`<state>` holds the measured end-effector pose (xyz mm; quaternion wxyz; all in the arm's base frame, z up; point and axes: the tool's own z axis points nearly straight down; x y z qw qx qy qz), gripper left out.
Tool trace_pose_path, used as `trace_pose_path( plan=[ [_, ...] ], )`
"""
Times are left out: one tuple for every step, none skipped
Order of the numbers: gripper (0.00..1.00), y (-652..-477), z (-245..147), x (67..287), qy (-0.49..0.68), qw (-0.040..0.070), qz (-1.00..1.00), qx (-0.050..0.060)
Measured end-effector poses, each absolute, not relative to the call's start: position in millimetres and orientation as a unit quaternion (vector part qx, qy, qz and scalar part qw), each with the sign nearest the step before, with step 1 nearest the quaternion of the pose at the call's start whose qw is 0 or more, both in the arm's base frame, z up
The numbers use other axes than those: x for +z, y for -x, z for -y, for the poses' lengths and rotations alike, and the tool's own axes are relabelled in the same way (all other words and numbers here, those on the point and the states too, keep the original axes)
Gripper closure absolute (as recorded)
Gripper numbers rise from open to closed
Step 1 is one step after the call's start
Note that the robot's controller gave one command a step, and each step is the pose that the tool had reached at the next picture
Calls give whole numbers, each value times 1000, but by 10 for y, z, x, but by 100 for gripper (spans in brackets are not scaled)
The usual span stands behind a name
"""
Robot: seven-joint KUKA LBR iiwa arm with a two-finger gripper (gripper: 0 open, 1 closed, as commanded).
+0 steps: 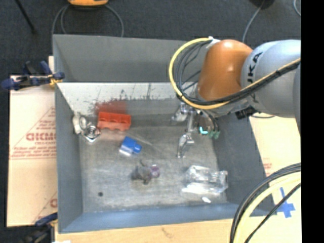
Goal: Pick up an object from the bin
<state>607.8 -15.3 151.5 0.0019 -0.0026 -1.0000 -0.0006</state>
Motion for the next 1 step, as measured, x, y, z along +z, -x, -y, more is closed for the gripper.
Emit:
trace_pose_path(
  plan=[
    [0, -6398, -719, 1085, -83, -2, 997, -1]
  ],
)
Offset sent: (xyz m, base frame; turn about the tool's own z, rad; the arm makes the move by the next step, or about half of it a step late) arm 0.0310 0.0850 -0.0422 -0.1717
